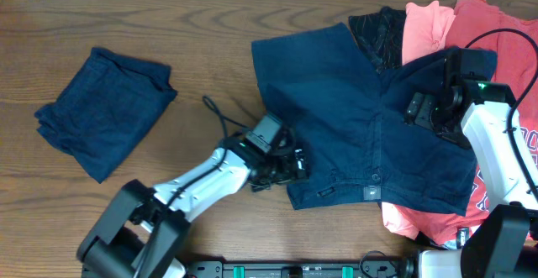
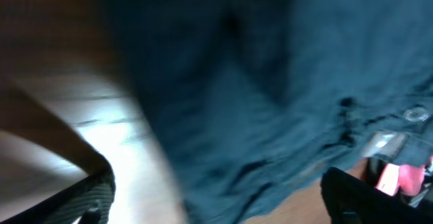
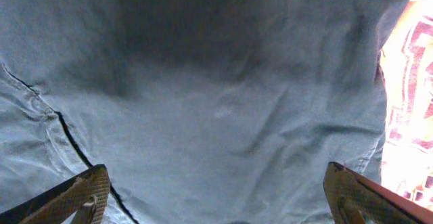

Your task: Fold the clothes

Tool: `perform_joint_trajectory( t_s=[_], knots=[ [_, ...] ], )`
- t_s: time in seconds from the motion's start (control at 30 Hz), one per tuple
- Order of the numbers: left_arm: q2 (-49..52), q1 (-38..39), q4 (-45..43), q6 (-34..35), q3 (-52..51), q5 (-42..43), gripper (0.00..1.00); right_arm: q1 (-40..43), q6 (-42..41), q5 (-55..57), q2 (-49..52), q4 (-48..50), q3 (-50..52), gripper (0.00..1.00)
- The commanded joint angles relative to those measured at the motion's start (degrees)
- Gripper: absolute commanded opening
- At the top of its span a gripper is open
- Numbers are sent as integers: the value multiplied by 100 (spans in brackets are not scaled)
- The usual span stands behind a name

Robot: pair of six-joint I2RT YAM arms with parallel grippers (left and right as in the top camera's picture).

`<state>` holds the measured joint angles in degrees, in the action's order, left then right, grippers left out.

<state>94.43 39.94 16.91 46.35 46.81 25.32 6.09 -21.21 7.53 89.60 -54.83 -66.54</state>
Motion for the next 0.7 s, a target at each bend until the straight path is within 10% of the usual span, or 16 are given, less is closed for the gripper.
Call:
perform_joint_trajectory(
  t_s=[0.0, 0.17, 0.37, 0.67],
  knots=[
    [380, 380, -157, 378, -63, -4, 84, 33, 72, 63, -90, -26, -44, 99],
    [520, 643, -186, 433, -63, -4, 9, 33, 72, 63, -90, -57, -44, 99],
    [262, 133, 1405, -219, -22, -291, 6, 33, 184, 63, -90, -105, -44, 99],
    [-997, -2813, 4778, -2262, 1523, -3259, 6, 33, 387, -291, -90, -63, -44, 99]
  ],
)
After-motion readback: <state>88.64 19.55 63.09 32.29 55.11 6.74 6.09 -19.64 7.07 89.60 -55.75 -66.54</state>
